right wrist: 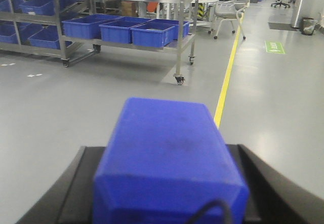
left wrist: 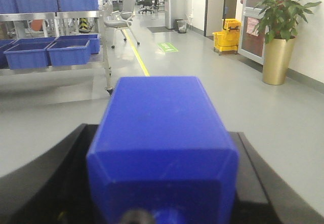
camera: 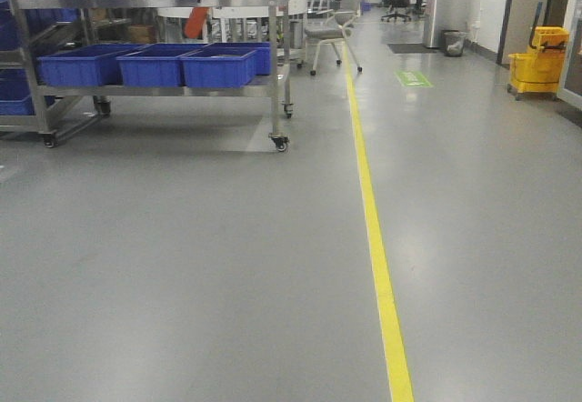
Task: Pick and sort blue part to right shelf
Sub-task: 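Drive the base to the bin shelf holding both parts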
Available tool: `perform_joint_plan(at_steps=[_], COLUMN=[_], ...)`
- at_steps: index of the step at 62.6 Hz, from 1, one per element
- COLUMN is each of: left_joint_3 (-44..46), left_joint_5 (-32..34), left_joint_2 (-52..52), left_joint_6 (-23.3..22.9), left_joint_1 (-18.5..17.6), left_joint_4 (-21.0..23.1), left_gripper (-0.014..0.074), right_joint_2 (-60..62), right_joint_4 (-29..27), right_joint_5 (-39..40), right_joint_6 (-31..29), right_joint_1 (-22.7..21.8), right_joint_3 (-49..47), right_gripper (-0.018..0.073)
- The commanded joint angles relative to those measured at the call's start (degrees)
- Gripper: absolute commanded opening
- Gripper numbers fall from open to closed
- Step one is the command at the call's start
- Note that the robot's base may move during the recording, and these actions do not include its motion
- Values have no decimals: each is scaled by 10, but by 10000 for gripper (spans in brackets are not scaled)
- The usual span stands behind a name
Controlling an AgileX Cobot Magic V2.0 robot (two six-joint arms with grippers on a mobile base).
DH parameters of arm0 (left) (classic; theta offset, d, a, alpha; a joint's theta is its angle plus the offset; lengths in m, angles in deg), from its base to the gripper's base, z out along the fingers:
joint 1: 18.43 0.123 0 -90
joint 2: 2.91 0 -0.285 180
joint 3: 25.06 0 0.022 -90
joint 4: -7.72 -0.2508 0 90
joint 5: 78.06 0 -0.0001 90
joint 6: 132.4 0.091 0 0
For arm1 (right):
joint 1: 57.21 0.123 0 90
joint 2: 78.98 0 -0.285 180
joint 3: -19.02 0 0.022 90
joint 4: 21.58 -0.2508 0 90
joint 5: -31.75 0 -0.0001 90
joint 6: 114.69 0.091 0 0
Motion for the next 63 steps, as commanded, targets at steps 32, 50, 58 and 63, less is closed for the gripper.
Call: perform_joint_plan(at_steps=[32,50,58,63], left_joint_3=[16,16,16,16], left_joint_5=[54,54,54,54], left_joint_2=[-11,-11,-11,-11], left_joint_6=[-4,-4,-4,-4], left_joint_1=[-3,-3,-3,-3], left_joint_4=[0,0,0,0], left_gripper=[281,281,281,281], right_joint_2=[-10,-10,-10,-10], right_joint_4=[17,17,17,17], right_joint_5=[52,51,51,51], right_joint_6=[-4,-4,-4,-4], right_joint_1=[1,1,1,1], right_joint_3=[-16,-16,-16,-16], right_gripper=[144,144,144,144])
